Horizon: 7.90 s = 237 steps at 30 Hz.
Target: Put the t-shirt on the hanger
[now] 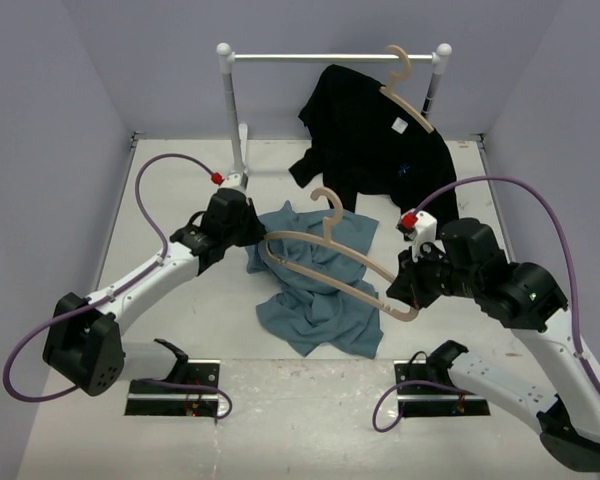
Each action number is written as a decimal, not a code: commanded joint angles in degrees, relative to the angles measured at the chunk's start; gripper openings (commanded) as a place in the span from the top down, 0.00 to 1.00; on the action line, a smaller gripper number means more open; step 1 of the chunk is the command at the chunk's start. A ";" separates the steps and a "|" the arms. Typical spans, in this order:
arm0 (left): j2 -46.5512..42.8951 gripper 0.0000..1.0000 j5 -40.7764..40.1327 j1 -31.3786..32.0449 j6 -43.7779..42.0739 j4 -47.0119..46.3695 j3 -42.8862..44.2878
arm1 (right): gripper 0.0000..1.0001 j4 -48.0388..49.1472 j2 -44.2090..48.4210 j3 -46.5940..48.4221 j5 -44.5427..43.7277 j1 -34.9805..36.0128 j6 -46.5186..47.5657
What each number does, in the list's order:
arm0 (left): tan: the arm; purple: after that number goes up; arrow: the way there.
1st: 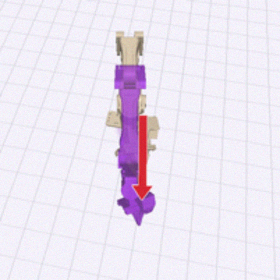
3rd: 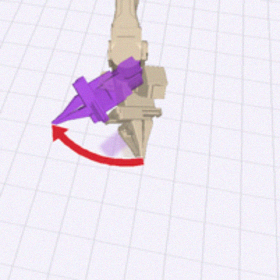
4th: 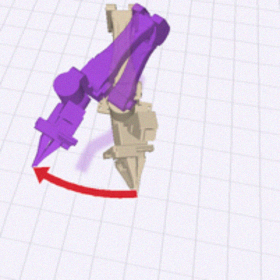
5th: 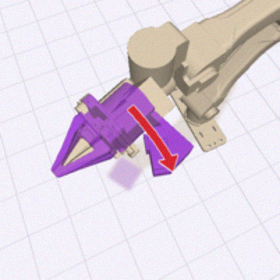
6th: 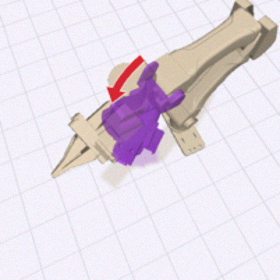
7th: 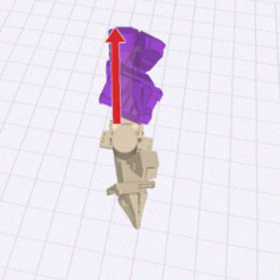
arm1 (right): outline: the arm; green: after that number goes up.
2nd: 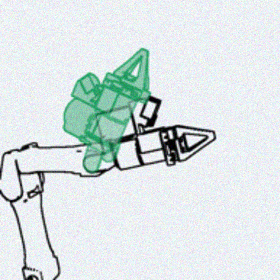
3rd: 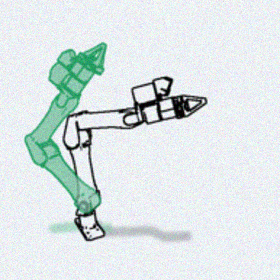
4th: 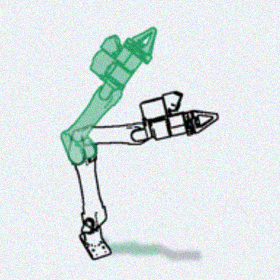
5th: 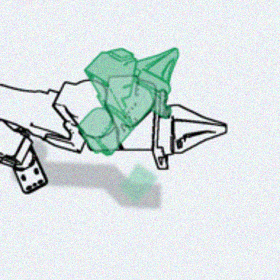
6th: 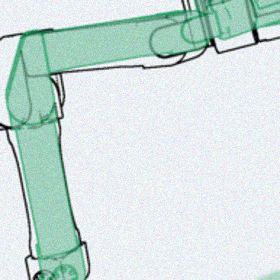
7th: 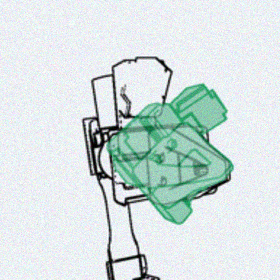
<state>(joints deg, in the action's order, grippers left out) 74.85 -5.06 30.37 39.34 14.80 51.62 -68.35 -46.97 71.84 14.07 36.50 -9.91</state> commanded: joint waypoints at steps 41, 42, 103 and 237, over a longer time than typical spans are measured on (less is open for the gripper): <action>-7.44 1.00 10.30 10.67 -18.86 27.65 36.22 | 1.00 92.69 -3.69 -35.99 -15.45 15.62 -3.77; -7.17 1.00 9.71 10.67 -19.03 28.18 36.87 | 1.00 94.24 -3.30 -37.29 -15.22 15.32 -3.74; 6.58 0.22 56.91 -3.51 -83.95 36.61 51.77 | 1.00 103.19 17.70 -40.30 27.12 -18.62 -10.86; -21.93 1.00 38.14 -1.45 -55.19 15.02 18.01 | 0.34 121.01 -17.98 -40.81 6.67 -1.99 -53.43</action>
<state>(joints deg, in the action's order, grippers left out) 55.06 31.93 29.28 -21.36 38.27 74.17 32.74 -60.56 24.98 19.41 30.54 -57.45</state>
